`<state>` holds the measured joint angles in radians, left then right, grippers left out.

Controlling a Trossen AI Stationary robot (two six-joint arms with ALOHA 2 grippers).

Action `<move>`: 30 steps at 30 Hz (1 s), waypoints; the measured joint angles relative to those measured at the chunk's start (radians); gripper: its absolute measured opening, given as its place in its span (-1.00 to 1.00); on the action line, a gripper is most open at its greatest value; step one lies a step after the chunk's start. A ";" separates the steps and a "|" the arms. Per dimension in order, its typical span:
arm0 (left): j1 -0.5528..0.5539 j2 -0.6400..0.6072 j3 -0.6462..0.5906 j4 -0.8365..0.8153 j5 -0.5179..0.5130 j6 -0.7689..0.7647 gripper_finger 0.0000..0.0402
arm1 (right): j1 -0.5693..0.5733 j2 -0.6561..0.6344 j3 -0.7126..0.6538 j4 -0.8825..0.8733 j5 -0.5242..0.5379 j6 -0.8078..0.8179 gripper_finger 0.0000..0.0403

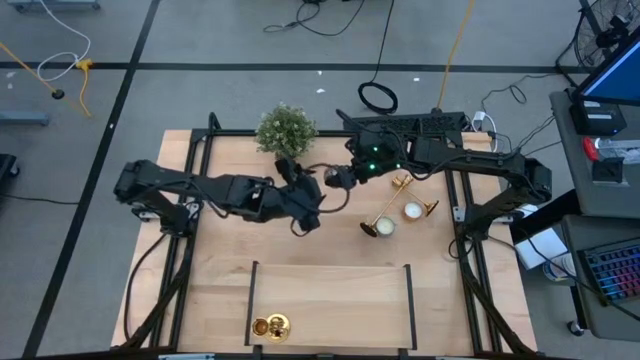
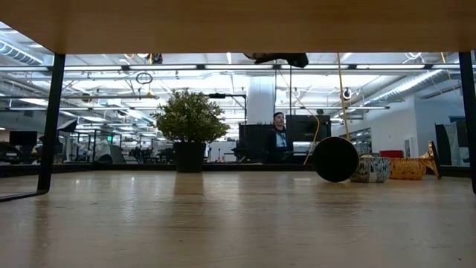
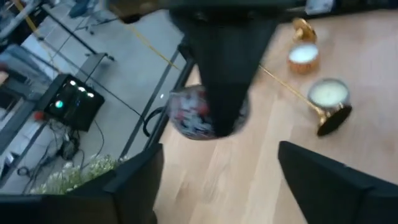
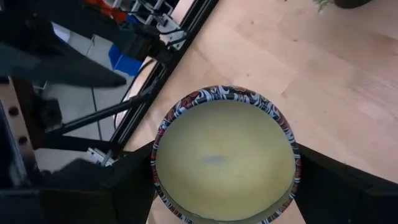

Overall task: Pick & Place candle stick holders
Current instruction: Put the black patterned scented candle on the shelf

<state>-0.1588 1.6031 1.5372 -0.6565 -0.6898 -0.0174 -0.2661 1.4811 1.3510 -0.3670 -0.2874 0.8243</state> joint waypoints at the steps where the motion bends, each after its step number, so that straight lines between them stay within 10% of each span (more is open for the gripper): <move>1: 0.004 0.008 0.000 0.006 0.013 0.010 0.68 | 0.000 0.000 0.000 0.001 0.003 0.002 0.52; 8: 0.009 0.040 0.000 0.053 -0.030 0.098 0.92 | 0.006 0.000 0.000 0.004 0.026 0.011 0.52; 30: 0.097 0.075 0.000 0.139 0.035 0.142 0.84 | 0.029 0.000 -0.001 0.049 0.056 0.027 0.52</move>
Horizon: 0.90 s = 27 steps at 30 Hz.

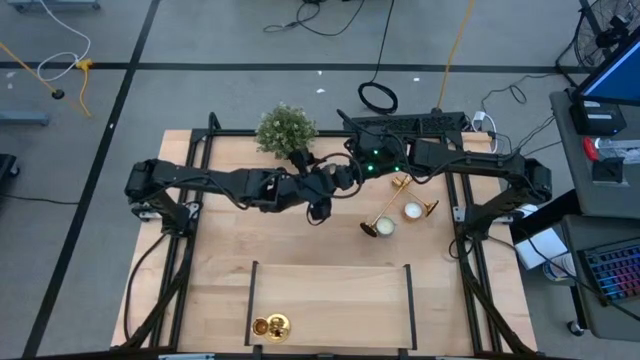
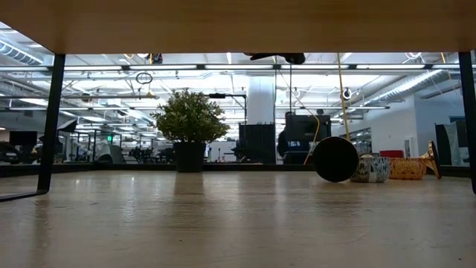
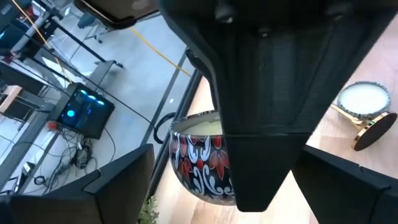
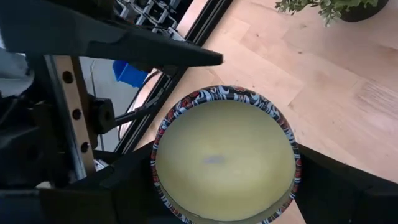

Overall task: Pick & Place candle stick holders
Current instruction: Put the black patterned scented candle on the shelf

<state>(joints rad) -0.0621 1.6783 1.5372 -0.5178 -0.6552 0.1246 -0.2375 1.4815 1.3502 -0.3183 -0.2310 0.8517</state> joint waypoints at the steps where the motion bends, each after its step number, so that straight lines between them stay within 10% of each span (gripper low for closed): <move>1: 0.001 0.000 0.000 0.001 0.004 -0.005 0.83 | 0.000 0.000 0.000 0.000 0.000 0.000 0.52; 27: 0.041 0.011 -0.002 0.034 0.107 -0.038 0.77 | 0.006 0.000 0.000 0.000 0.021 -0.007 0.52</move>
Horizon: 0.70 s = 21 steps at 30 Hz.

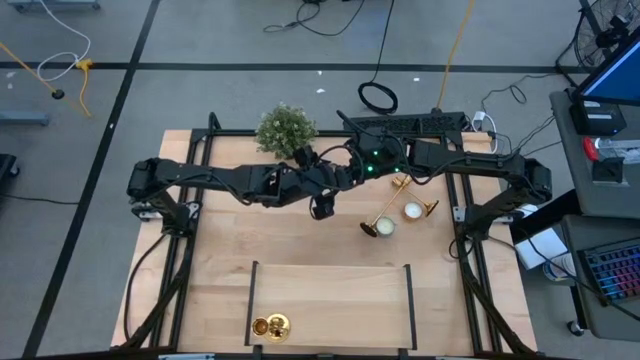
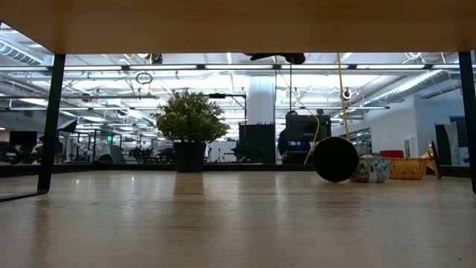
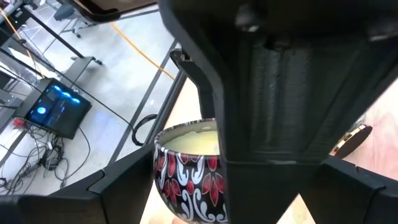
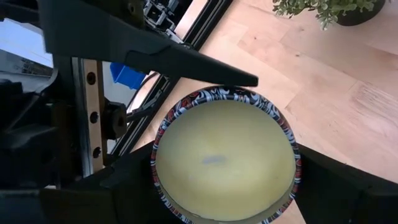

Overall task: Pick & Place candle stick holders
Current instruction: Put the black patterned scented candle on the shelf

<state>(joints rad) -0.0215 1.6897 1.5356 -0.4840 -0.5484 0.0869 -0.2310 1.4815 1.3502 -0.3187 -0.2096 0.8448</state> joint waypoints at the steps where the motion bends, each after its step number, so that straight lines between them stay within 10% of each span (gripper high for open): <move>1: 0.000 0.000 0.000 0.000 0.000 -0.003 0.77 | 0.000 0.000 0.000 0.000 0.000 0.000 0.52; 21: 0.011 0.000 0.001 -0.002 0.029 -0.034 0.58 | 0.000 0.000 0.000 0.000 0.001 0.004 0.52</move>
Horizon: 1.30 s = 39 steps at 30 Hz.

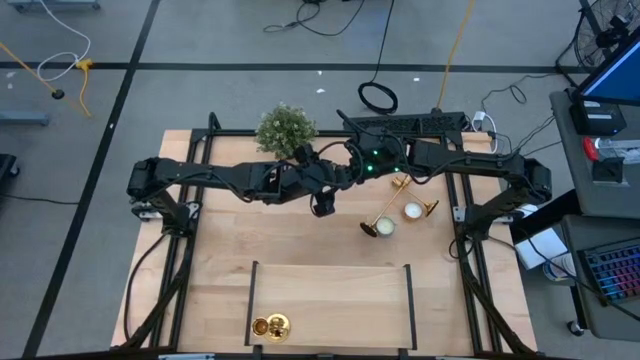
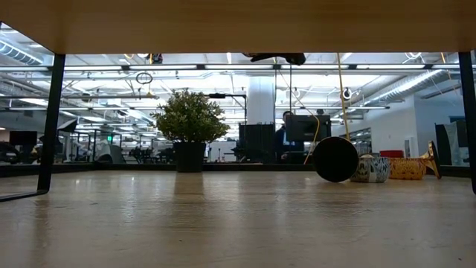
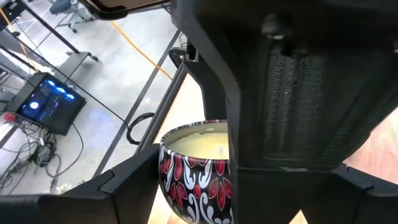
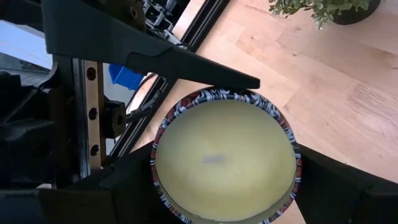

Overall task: Pick & Place candle stick holders
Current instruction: Put the black patterned scented candle on the shelf

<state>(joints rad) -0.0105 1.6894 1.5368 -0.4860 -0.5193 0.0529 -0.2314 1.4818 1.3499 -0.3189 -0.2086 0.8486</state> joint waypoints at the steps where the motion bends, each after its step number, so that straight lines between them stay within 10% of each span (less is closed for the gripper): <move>1: 0.000 0.000 0.000 -0.004 -0.001 -0.010 0.58 | 0.000 0.000 0.000 0.001 0.002 -0.001 0.52; 24: -0.049 -0.043 -0.001 -0.276 0.043 -0.411 0.48 | -0.026 -0.001 0.001 0.007 -0.004 -0.027 0.61; 39: -0.082 -0.280 -0.045 -0.303 0.367 -0.564 0.48 | -0.036 -0.001 0.001 0.013 -0.047 -0.036 0.61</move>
<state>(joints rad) -0.0923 1.4093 1.4918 -0.7890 -0.1521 -0.5109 -0.2676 1.4807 1.3506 -0.3054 -0.2561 0.8127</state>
